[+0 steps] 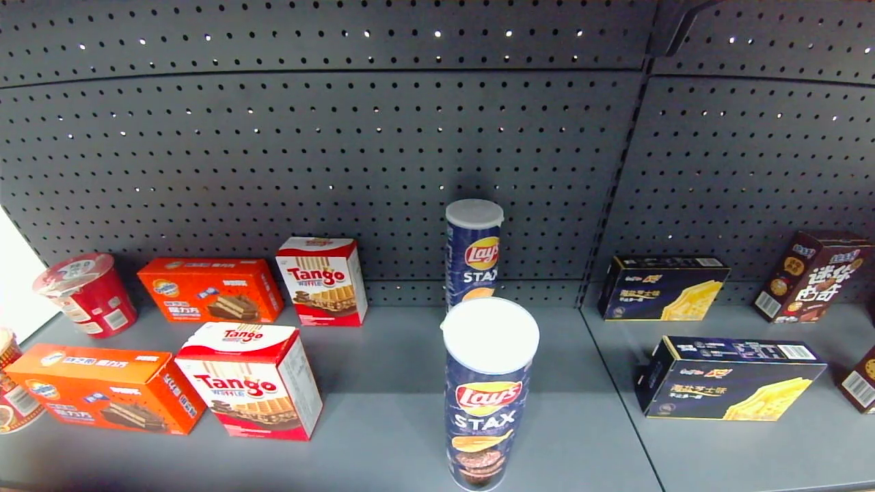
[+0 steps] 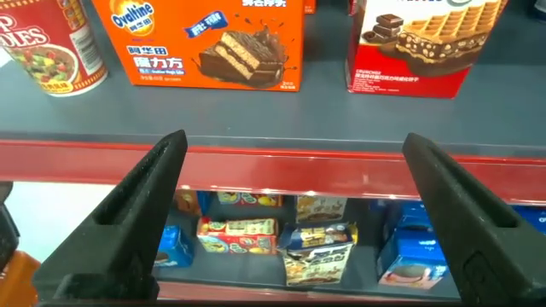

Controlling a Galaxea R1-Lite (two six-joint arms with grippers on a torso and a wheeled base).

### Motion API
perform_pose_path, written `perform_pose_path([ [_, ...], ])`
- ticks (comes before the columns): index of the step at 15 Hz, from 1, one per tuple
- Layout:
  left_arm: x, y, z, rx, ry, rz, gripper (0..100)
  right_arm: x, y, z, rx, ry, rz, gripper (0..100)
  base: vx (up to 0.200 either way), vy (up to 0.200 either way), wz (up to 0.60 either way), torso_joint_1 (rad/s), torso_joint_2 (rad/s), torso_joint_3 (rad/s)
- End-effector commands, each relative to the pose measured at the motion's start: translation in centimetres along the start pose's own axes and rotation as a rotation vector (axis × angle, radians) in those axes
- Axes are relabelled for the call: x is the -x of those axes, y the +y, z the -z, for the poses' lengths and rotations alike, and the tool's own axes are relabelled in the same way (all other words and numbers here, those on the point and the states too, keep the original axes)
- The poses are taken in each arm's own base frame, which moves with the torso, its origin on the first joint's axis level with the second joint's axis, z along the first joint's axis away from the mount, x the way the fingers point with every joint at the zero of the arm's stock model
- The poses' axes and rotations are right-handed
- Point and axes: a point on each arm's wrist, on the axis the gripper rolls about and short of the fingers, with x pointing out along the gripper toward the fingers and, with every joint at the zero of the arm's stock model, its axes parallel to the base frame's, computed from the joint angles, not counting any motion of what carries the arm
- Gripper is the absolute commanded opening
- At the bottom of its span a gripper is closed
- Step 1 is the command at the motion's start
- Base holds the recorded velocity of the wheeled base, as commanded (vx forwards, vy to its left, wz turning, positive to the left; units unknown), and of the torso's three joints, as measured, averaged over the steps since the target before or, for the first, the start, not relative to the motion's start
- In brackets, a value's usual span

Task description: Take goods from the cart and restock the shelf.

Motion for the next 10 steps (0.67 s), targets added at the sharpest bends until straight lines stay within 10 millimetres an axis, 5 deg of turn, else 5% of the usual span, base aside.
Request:
perform_pose_path([
  [1,-0.01,0.00,0.00,-0.001,0.000,-0.001,100,0.02,0.00,0.00,0.000,-0.003,-0.001,100,0.000,0.000,0.00,0.000,0.00,0.000],
  [5,0.20,0.22,0.07,-0.020,-0.028,0.135,100,0.02,0.00,0.00,0.000,-0.003,0.001,100,0.000,0.000,0.00,0.000,0.00,0.000],
  [10,0.70,0.23,0.27,-0.007,-0.093,0.102,100,0.02,0.00,0.00,0.000,-0.003,-0.001,100,0.000,0.000,0.00,0.000,0.00,0.000],
])
